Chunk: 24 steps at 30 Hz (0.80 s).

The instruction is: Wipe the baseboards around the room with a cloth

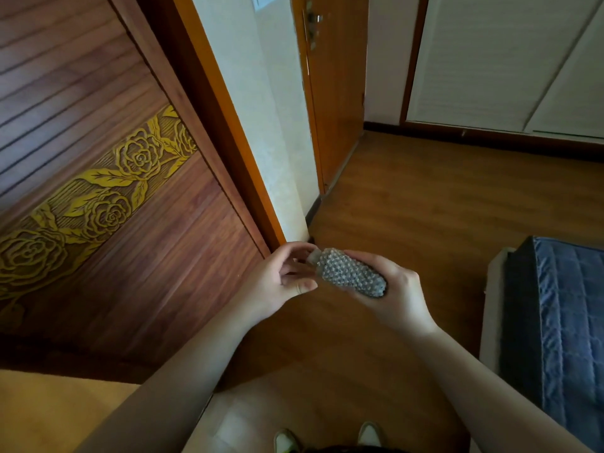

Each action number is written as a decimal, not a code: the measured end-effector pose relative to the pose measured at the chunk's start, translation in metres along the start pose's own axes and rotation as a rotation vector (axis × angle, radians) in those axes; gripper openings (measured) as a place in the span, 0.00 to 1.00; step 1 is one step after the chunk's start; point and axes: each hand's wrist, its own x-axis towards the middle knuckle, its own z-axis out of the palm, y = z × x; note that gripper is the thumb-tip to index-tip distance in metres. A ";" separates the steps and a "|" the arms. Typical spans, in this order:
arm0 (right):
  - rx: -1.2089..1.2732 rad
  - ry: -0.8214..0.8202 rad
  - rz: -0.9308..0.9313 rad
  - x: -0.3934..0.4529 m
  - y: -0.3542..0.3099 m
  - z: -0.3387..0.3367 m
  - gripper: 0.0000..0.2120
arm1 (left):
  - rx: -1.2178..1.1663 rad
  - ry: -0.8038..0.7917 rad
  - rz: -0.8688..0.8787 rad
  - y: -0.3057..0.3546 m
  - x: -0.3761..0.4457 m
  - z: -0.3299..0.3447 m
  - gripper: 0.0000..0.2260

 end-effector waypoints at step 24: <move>0.060 -0.087 0.147 0.058 0.061 0.074 0.27 | 0.213 0.085 -0.138 -0.070 0.067 -0.069 0.09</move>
